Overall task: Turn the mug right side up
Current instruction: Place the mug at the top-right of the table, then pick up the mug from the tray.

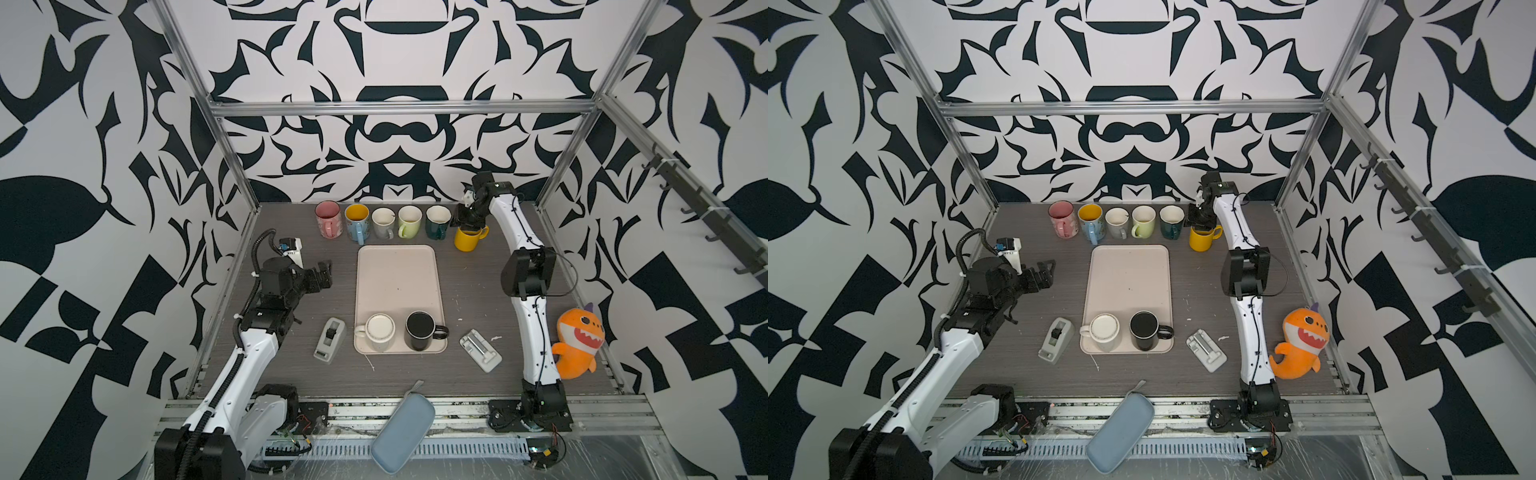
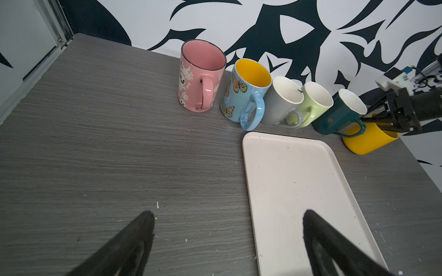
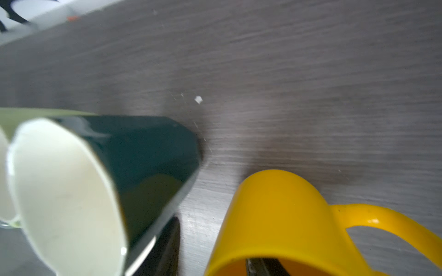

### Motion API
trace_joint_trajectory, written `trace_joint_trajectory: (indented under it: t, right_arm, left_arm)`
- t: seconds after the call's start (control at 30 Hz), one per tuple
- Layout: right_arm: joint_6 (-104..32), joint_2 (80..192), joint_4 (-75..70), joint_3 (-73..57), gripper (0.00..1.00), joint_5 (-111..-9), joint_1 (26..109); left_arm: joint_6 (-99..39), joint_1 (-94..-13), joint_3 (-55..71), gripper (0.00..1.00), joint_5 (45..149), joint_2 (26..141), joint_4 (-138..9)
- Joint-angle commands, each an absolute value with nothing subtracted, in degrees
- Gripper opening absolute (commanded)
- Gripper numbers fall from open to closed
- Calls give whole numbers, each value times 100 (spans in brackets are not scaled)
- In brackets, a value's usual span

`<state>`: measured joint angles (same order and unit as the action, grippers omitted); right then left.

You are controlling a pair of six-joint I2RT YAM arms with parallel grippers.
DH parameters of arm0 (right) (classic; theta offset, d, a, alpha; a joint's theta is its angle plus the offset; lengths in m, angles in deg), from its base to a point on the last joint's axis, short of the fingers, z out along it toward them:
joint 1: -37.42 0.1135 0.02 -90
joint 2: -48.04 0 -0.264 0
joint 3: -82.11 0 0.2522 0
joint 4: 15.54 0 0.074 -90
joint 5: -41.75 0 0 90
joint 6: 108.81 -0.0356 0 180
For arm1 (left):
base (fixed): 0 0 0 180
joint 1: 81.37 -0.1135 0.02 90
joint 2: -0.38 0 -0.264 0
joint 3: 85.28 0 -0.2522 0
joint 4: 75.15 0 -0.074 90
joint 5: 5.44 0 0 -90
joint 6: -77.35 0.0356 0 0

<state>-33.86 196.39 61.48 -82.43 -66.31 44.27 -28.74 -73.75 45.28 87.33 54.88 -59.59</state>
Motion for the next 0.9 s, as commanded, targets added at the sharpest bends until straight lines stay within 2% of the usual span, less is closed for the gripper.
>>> trace_joint_trajectory:
  t: [0.0, 0.2, 0.87]
  right_arm:
    - [-3565, 19553, 5611, -8449, 48, -6980, 4499]
    - [-3553, 19417, 5588, -8404, 49, -6936, 4559]
    - [-3293, 17567, 6085, -7611, 49, -6098, 4926]
  left_arm:
    - [-2847, -7398, 4378, 100, 8726, 5437, -5885]
    - [-2838, -7398, 4372, 99, 8710, 5417, -5856]
    - [-2873, -7398, 4490, 100, 8810, 5174, -5876]
